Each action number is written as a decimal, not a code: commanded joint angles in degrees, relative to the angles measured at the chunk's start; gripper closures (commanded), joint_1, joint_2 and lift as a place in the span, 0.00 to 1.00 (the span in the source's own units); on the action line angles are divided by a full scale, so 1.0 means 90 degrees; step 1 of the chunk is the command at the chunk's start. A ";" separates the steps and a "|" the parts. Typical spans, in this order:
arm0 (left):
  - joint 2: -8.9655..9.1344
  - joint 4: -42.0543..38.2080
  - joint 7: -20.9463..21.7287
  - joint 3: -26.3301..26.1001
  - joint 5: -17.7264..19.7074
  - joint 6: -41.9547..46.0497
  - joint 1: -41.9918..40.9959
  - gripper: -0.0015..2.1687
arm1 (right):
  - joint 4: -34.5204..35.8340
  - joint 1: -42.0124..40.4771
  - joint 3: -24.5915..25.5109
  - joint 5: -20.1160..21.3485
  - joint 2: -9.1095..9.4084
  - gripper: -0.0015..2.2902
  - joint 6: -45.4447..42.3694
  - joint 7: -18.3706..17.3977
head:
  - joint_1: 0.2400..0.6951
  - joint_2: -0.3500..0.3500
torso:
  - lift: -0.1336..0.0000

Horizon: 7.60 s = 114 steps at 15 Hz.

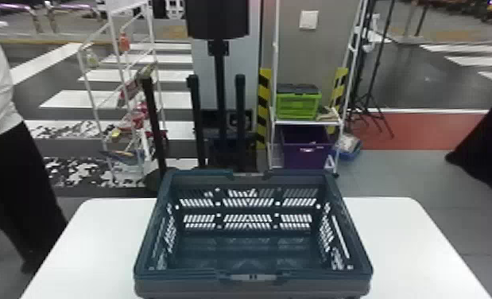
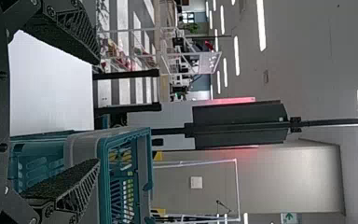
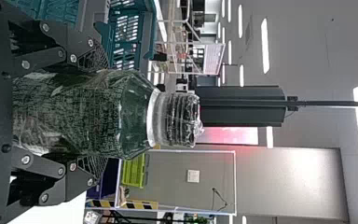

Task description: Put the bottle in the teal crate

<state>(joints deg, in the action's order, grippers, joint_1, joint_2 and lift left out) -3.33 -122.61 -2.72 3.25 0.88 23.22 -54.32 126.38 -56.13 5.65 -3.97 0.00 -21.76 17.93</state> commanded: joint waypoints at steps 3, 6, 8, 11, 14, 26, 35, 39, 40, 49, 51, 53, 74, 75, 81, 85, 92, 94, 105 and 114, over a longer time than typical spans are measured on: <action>-0.0001 0.0000 0.0000 0.0000 0.0000 -0.0017 0.0000 0.07 | 0.0001 0.0026 0.0007 0.0002 0.0006 0.95 0.0070 0.0000 | 0.57 0.50 | 1.00; -0.0001 0.0000 0.0000 0.0000 0.0000 -0.0037 0.0010 0.07 | 0.0001 0.0045 -0.0003 0.0002 0.0006 0.95 0.0128 0.0000 | 0.57 0.50 | 1.00; -0.0001 -0.0010 0.0000 0.0000 0.0000 -0.0037 0.0010 0.07 | 0.0020 0.0074 -0.0003 0.0021 0.0006 0.95 0.0148 0.0000 | 0.57 0.50 | 1.00; -0.0010 0.0000 0.0000 0.0000 0.0010 -0.0037 0.0010 0.07 | 0.0089 0.0221 -0.0003 0.0021 0.0006 0.95 0.0343 0.0000 | 0.57 0.50 | 1.00; -0.0010 0.0059 0.0000 0.0000 0.0010 -0.0017 0.0019 0.07 | 0.0460 0.0446 -0.0003 -0.0008 0.0006 0.95 0.0988 0.0000 | 0.57 0.50 | 1.00; -0.0040 0.0078 0.0009 0.0010 0.0020 0.0022 0.0010 0.07 | 0.1397 0.3004 -0.0442 0.0070 -0.0312 0.95 0.5949 -0.0283 | 0.57 0.50 | 1.00; -0.0059 0.0107 0.0009 0.0039 0.0059 0.0022 0.0010 0.07 | 0.0518 0.5651 -0.1800 0.0002 -0.0713 0.95 0.8898 -0.0928 | 0.57 0.50 | 1.00; -0.0059 0.0137 0.0009 0.0049 0.0059 0.0061 -0.0010 0.07 | -0.0546 0.6686 -0.2376 -0.0125 -0.0674 0.95 0.9562 -0.1084 | 0.57 0.50 | 1.00; -0.0059 0.0146 0.0009 0.0049 0.0059 0.0061 -0.0010 0.07 | -0.0917 0.6901 -0.2464 -0.0252 -0.0635 0.95 0.9562 -0.1113 | 0.57 0.50 | 1.00; -0.0059 0.0264 0.0009 0.0059 0.0098 0.0120 0.0039 0.07 | -0.3046 0.7994 -0.2542 -0.0946 -0.0215 0.95 0.9328 -0.1113 | 0.57 0.50 | 1.00; -0.0059 0.0264 0.0019 0.0088 0.0118 0.0120 0.0049 0.07 | -0.3447 0.8209 -0.2561 -0.0956 -0.0098 0.95 0.9113 -0.1113 | 0.57 0.50 | 1.00; -0.0059 0.0264 0.0029 0.0098 0.0127 0.0120 0.0049 0.07 | -0.3779 0.8395 -0.2571 -0.1053 -0.0010 0.94 0.8996 -0.1123 | 0.57 0.50 | 1.00; -0.0059 0.0293 0.0068 0.0254 0.0225 0.0120 0.0049 0.07 | -0.5497 0.9186 -0.2639 -0.1444 0.0006 0.00 0.8683 -0.1387 | 0.57 0.50 | 1.00; -0.0059 0.0293 0.0068 0.0254 0.0225 0.0120 0.0039 0.07 | -0.5497 0.9186 -0.2630 -0.1444 0.0006 0.00 0.8605 -0.1396 | 0.57 0.50 | 1.00; -0.0050 0.0264 0.0068 0.0264 0.0225 0.0256 -0.0039 0.07 | -0.4736 0.8844 -0.2659 -0.1424 0.0006 0.01 0.8429 -0.1416 | 0.57 0.50 | 1.00; -0.0050 0.0254 0.0058 0.0264 0.0225 0.0413 -0.0127 0.07 | -0.3476 0.8190 -0.2649 -0.1180 -0.0137 0.02 0.8429 -0.1562 | 0.57 0.50 | 1.00; -0.0050 0.0205 0.0058 0.0254 0.0215 0.0627 -0.0254 0.07 | -0.1318 0.6344 -0.2356 -0.0789 -0.1045 0.02 0.7101 -0.1562 | 0.57 0.50 | 1.00; -0.0050 0.0185 0.0058 0.0254 0.0215 0.0667 -0.0293 0.07 | -0.0722 0.5573 -0.2190 -0.0526 -0.1143 0.02 0.6378 -0.1562 | 0.57 0.50 | 1.00; -0.0040 0.0146 0.0078 0.0166 0.0157 0.0901 -0.0371 0.07 | 0.0108 0.1598 -0.1204 -0.0184 -0.1064 0.02 0.1789 -0.1816 | 0.57 0.50 | 1.00; -0.0040 0.0166 0.0049 0.0147 0.0166 0.0881 -0.0293 0.07 | 0.0020 0.0690 -0.1028 -0.0135 -0.0742 0.02 0.0773 -0.1836 | 0.57 0.50 | 1.00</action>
<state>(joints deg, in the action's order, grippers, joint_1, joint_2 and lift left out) -3.69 -121.13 -2.22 4.61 2.35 31.20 -57.12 126.70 -49.74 -3.70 -5.13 -6.71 -14.50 1.40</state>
